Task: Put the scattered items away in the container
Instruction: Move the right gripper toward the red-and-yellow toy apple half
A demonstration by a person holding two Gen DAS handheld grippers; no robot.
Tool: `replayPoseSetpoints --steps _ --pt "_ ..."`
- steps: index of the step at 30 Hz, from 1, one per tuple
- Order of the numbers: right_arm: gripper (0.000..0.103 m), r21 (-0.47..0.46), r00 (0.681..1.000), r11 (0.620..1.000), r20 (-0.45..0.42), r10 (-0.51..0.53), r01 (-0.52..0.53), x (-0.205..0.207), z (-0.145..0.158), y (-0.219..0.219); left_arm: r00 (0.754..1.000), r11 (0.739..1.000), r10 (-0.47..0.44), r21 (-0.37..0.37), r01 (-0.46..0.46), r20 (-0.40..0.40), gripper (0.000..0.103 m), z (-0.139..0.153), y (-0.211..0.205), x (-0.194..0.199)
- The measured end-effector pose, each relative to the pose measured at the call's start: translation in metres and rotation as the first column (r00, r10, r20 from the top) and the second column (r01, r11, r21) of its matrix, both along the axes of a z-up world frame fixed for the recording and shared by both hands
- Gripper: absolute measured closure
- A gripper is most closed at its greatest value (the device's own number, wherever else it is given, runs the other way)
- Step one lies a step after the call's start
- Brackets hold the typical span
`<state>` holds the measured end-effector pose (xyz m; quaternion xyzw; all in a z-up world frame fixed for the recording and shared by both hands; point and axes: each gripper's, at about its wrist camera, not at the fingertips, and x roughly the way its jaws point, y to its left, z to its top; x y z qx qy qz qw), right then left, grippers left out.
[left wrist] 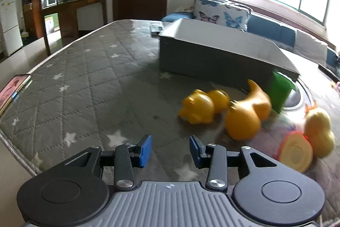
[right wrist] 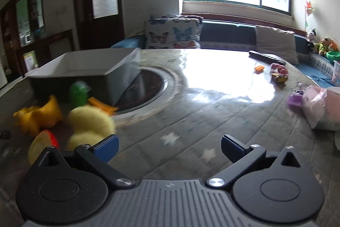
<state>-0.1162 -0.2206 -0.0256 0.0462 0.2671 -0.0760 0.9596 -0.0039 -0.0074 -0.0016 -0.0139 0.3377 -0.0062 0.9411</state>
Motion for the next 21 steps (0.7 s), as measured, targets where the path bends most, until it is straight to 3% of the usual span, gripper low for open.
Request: replayPoseSetpoints --steps 8,21 --pt "0.0 -0.038 0.999 0.999 -0.023 0.031 -0.032 0.007 -0.008 0.028 1.0 0.999 -0.015 0.049 0.015 0.004 0.061 -0.006 -0.03 -0.016" --pt "0.0 -0.004 0.986 0.989 -0.078 0.144 -0.145 -0.015 -0.003 0.075 0.992 0.993 -0.114 0.003 0.114 -0.061 0.061 0.0 -0.041 -0.043"
